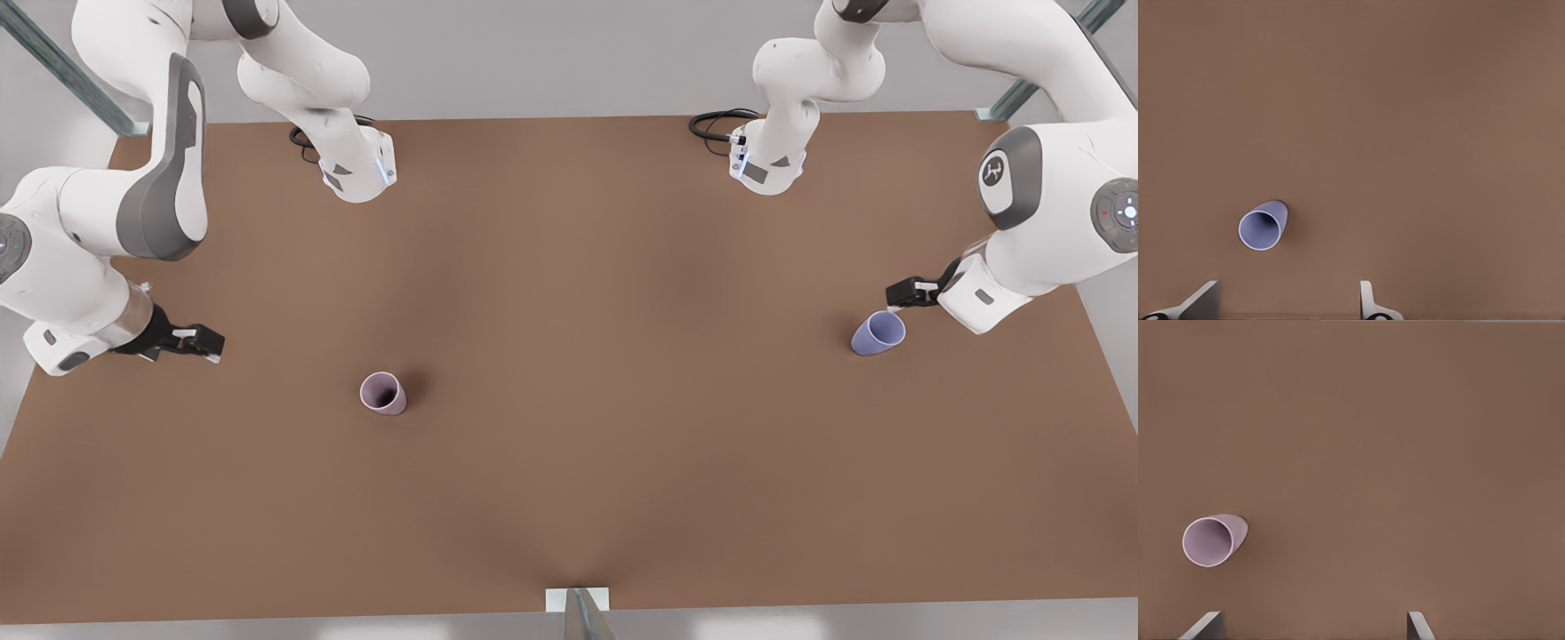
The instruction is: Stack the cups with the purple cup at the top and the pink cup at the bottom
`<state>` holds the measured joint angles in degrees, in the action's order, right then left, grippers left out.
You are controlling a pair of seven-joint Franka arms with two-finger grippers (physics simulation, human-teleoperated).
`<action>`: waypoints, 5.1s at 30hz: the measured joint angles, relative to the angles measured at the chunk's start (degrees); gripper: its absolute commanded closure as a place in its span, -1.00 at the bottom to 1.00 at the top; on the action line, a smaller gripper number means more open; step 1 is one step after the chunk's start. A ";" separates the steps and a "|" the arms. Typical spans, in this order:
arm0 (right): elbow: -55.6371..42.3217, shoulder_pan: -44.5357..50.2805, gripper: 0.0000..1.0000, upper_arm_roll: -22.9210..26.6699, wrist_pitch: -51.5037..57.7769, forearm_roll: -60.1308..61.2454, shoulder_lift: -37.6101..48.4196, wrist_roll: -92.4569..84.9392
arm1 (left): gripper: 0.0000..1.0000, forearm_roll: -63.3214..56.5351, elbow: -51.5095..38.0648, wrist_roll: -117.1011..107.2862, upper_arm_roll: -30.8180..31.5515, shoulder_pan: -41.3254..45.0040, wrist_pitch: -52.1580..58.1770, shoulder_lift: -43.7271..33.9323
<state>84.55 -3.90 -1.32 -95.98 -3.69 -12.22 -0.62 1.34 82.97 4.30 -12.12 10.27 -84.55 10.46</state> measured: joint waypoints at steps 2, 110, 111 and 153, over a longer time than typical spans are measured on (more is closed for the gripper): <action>-0.26 0.05 -1.00 0.00 -0.09 0.09 -0.09 -0.04 | -1.00 -0.20 0.00 -0.01 0.00 0.02 1.14 -0.01; -42.98 36.15 0.57 -11.75 -24.54 5.06 -57.03 48.98 | -1.00 -0.63 17.75 -1.67 -2.72 -9.31 -16.54 -2.78; -42.96 36.40 0.57 -11.48 -24.63 4.21 -57.04 48.97 | -1.00 -0.64 17.92 -2.00 -2.72 -9.07 -17.23 -2.49; -16.89 16.61 -1.00 -10.18 -3.55 -0.50 -17.70 11.75 | -1.00 -0.88 41.93 7.30 -2.73 -17.91 -43.49 2.10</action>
<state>67.66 12.72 -11.49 -99.52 -4.20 -29.92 11.13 0.46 124.90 11.60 -14.85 -7.64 -128.05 12.57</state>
